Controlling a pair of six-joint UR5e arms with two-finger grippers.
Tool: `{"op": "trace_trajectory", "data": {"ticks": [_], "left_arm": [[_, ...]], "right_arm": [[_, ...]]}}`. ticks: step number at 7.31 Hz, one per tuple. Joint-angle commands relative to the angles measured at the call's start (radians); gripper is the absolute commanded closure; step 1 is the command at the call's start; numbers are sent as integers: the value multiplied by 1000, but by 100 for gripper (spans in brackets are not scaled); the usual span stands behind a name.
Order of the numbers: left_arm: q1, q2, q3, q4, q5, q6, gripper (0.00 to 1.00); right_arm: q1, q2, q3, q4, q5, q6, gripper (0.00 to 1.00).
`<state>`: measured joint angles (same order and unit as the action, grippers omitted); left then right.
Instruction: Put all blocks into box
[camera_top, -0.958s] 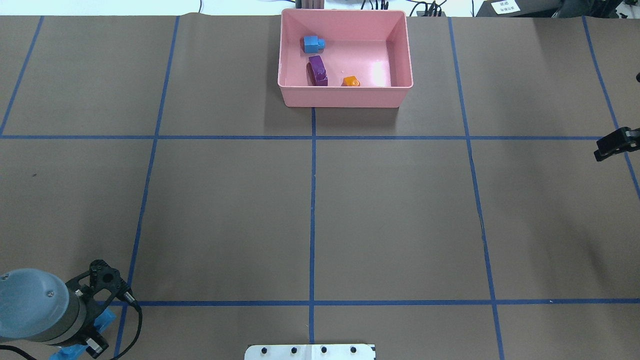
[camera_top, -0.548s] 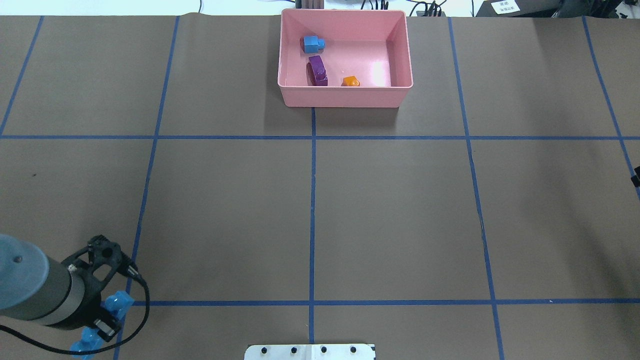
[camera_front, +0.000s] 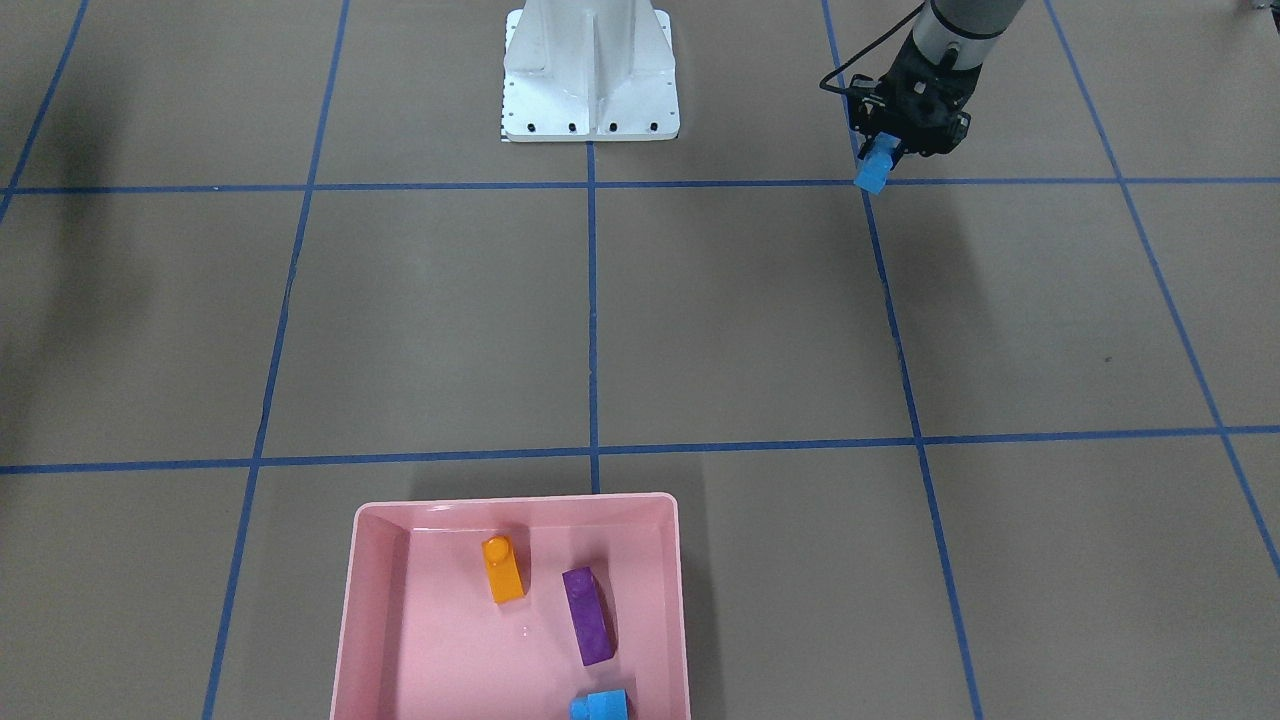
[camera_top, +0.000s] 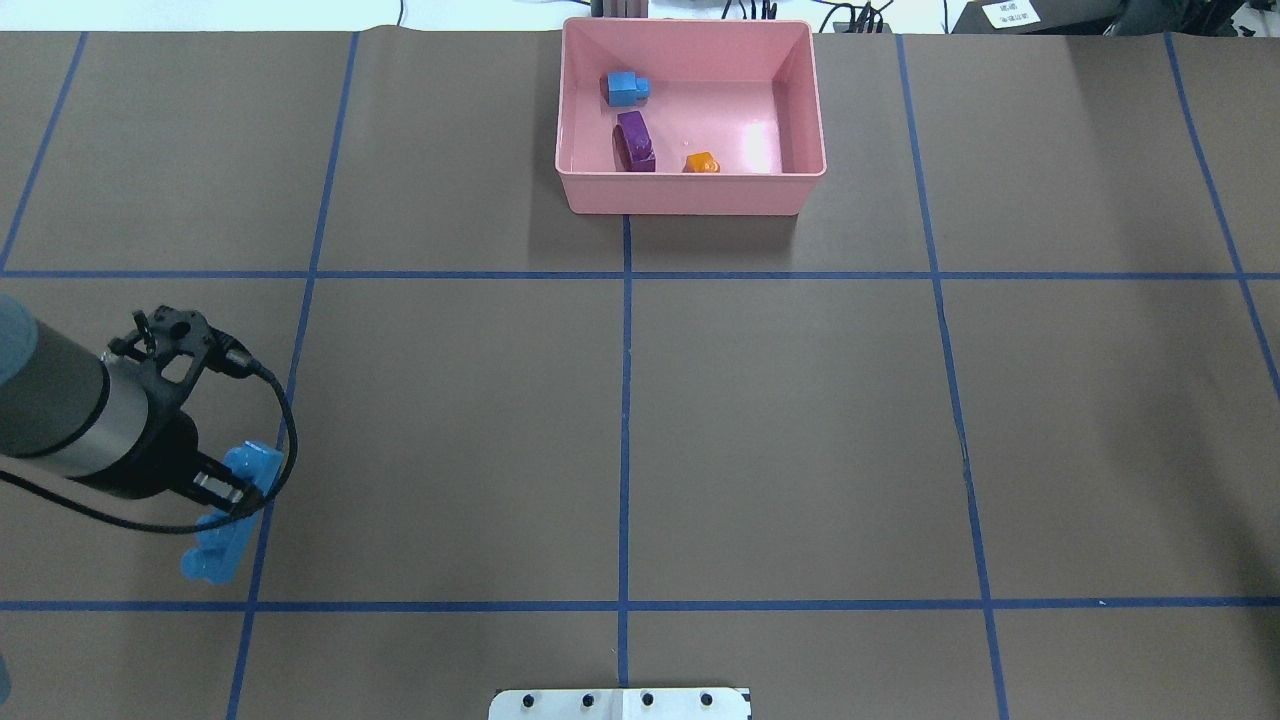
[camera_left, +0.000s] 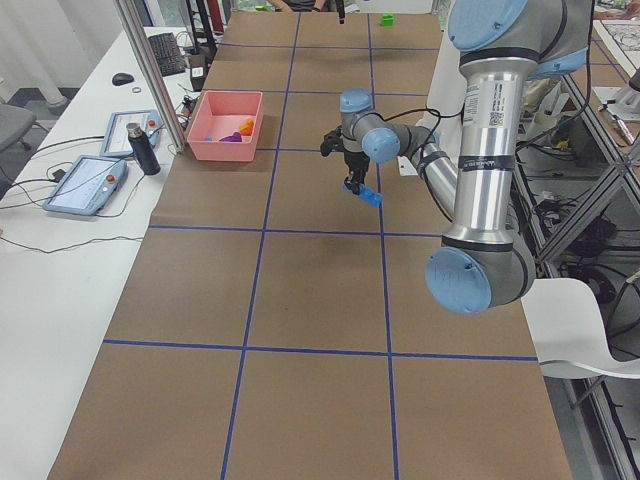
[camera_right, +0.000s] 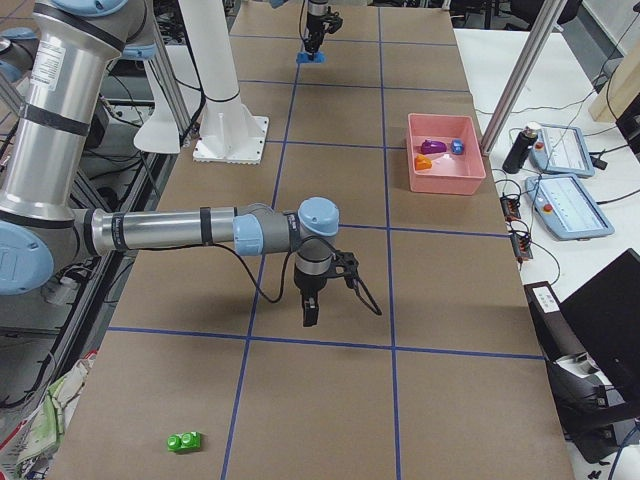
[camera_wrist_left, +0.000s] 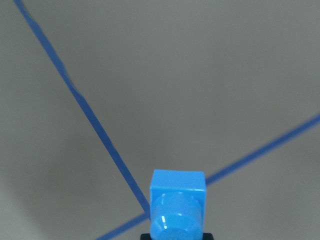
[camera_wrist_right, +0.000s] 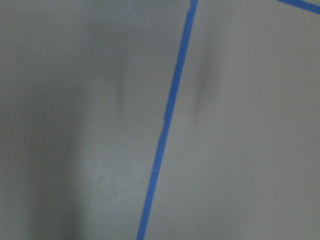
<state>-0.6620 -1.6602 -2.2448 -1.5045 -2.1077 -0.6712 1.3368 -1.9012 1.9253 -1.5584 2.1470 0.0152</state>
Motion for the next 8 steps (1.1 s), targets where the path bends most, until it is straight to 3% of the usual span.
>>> {"op": "trace_trajectory", "data": {"ticks": [1,4,5,8], "left_arm": [[-109,-148,103,13,-60,-4,100],[-230,-327,216,30,-121,-46,100],[-251,-405,276,30,-126,-71,100],[-294,-510,349,10,-127,-164,100]], "right_arm": [[115,-22,-111,-2,1,-258,0],[246,-27,-302,0,4,-475,0],[252,-50,-336,0,2,-492,0],[252,-59,-438,1,-1,-503,0]]}}
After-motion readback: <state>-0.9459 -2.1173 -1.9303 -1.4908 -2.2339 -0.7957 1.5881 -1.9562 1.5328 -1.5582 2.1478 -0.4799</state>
